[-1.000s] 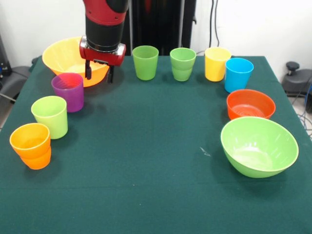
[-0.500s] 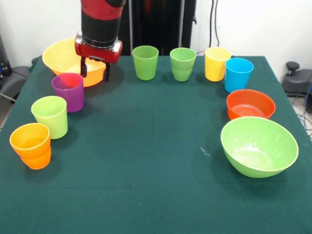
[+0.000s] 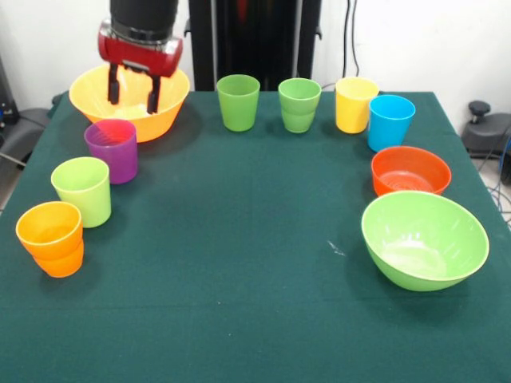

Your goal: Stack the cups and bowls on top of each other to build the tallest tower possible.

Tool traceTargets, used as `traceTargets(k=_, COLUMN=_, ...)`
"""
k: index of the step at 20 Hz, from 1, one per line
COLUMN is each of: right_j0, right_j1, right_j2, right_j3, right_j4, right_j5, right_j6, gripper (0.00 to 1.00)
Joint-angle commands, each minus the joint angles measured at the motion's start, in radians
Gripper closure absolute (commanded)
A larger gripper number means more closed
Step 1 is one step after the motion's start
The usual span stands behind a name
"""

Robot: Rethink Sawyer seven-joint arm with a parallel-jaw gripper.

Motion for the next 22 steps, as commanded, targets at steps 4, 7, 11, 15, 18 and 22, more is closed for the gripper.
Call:
traceTargets(k=4, right_j0=0.003, right_j1=-0.069, right_j2=0.100, right_j3=0.082, right_j4=-0.030, right_j5=0.100, right_j6=-0.103, gripper=0.00)
traceTargets(k=7, right_j0=-0.006, right_j1=-0.074, right_j2=0.109, right_j3=0.102, right_j4=-0.025, right_j5=0.123, right_j6=-0.118, gripper=0.00)
traceTargets(k=11, right_j0=-0.059, right_j1=-0.059, right_j2=0.173, right_j3=0.150, right_j4=-0.002, right_j5=0.147, right_j6=-0.173, gripper=0.00)
traceTargets(k=15, right_j0=-0.065, right_j1=-0.037, right_j2=0.189, right_j3=0.159, right_j4=-0.029, right_j5=0.136, right_j6=-0.170, gripper=0.00)
traceTargets(k=18, right_j0=-0.057, right_j1=-0.031, right_j2=0.185, right_j3=0.156, right_j4=-0.043, right_j5=0.131, right_j6=-0.142, gripper=0.00)
traceTargets(k=22, right_j0=-0.067, right_j1=-0.044, right_j2=0.186, right_j3=0.169, right_j4=-0.052, right_j5=0.131, right_j6=-0.141, gripper=0.00)
